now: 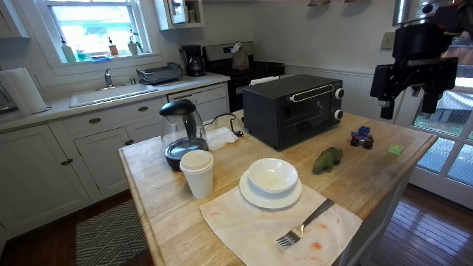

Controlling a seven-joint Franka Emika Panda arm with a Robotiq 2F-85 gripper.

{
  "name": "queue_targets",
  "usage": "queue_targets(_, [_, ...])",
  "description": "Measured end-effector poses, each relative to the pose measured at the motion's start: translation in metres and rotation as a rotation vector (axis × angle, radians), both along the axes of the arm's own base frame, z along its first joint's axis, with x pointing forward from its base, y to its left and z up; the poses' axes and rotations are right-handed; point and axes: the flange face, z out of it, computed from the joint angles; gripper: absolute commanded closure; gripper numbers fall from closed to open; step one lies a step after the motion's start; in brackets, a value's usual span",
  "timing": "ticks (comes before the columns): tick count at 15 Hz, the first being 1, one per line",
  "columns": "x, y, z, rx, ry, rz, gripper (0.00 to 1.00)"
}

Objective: Lift the green building block and put it on the dinosaur toy

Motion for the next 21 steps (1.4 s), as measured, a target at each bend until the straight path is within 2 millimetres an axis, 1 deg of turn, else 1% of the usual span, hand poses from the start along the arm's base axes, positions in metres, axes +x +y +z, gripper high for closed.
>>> queue_targets(2, [0.004, -0.016, -0.005, -0.029, -0.013, -0.094, 0.00])
queue_targets(4, [0.007, -0.040, -0.014, -0.060, -0.016, -0.197, 0.00])
queue_targets(8, [0.002, -0.084, -0.042, -0.089, 0.037, -0.387, 0.00])
queue_targets(10, [0.000, -0.103, -0.058, -0.094, 0.057, -0.457, 0.00])
queue_targets(14, [0.000, -0.131, -0.085, -0.089, 0.057, -0.531, 0.00])
queue_targets(19, [-0.003, -0.172, -0.109, -0.092, -0.010, -0.586, 0.00])
queue_targets(21, [-0.006, -0.184, -0.119, -0.079, -0.019, -0.598, 0.00])
